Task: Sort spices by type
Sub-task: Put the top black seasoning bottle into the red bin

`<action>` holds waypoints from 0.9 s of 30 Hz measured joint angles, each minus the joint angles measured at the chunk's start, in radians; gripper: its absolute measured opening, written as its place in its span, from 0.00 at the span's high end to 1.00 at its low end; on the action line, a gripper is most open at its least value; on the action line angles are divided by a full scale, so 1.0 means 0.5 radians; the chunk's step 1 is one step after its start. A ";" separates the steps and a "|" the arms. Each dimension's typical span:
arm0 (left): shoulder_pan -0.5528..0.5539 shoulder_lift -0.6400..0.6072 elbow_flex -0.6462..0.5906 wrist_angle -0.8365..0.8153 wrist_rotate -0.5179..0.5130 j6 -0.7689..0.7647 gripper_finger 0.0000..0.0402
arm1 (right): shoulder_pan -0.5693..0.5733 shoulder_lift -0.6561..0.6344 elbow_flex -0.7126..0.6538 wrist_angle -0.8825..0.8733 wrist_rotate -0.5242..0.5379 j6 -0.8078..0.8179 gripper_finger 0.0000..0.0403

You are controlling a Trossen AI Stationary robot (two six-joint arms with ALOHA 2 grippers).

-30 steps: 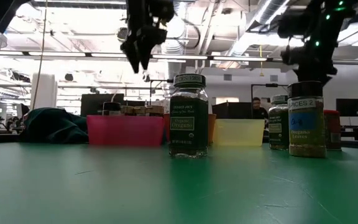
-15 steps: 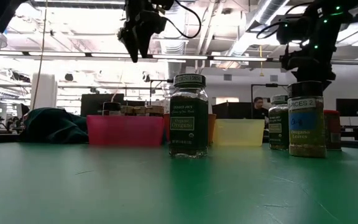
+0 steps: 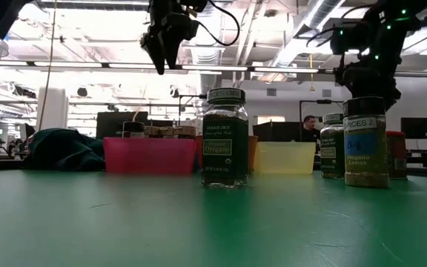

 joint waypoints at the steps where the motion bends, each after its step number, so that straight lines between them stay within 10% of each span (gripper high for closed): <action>1: 0.000 0.000 0.000 0.000 0.000 0.000 0.24 | -0.004 0.001 -0.037 0.014 -0.001 0.020 0.09; 27: -0.002 0.000 0.000 0.057 0.001 0.114 0.24 | -0.001 0.031 -0.086 0.096 0.002 0.119 0.43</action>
